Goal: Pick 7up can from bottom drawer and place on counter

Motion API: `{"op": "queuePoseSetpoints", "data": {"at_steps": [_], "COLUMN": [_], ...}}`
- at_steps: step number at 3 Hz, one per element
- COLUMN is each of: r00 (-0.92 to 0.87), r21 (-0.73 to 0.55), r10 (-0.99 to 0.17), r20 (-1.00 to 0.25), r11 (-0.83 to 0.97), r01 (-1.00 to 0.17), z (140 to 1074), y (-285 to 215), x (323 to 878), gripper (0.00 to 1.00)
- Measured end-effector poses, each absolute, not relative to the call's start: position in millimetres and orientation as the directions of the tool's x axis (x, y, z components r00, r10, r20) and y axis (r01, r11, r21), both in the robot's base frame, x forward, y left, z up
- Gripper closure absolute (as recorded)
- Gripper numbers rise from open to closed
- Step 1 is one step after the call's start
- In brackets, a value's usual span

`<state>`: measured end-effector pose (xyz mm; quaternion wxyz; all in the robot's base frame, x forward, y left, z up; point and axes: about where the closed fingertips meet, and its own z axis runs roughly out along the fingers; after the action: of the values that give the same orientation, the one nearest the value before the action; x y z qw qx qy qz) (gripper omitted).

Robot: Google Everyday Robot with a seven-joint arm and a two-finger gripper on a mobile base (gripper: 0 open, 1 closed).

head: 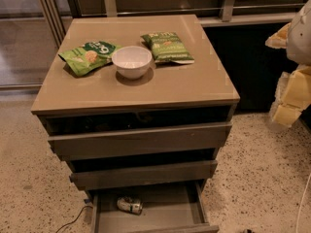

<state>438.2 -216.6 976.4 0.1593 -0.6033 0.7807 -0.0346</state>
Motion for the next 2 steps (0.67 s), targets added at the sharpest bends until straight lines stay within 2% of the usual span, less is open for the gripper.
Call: {"op": "queuePoseSetpoints", "data": {"at_steps": [2], "r00": [-0.242], "r21": [-0.220], "r10": [-0.946], "r20": [-0.217], "r11": [0.289], "r01": [-0.932], "z": [956.5], "y": [-213.0], "x": [430.4], "gripper": [0.00]}}
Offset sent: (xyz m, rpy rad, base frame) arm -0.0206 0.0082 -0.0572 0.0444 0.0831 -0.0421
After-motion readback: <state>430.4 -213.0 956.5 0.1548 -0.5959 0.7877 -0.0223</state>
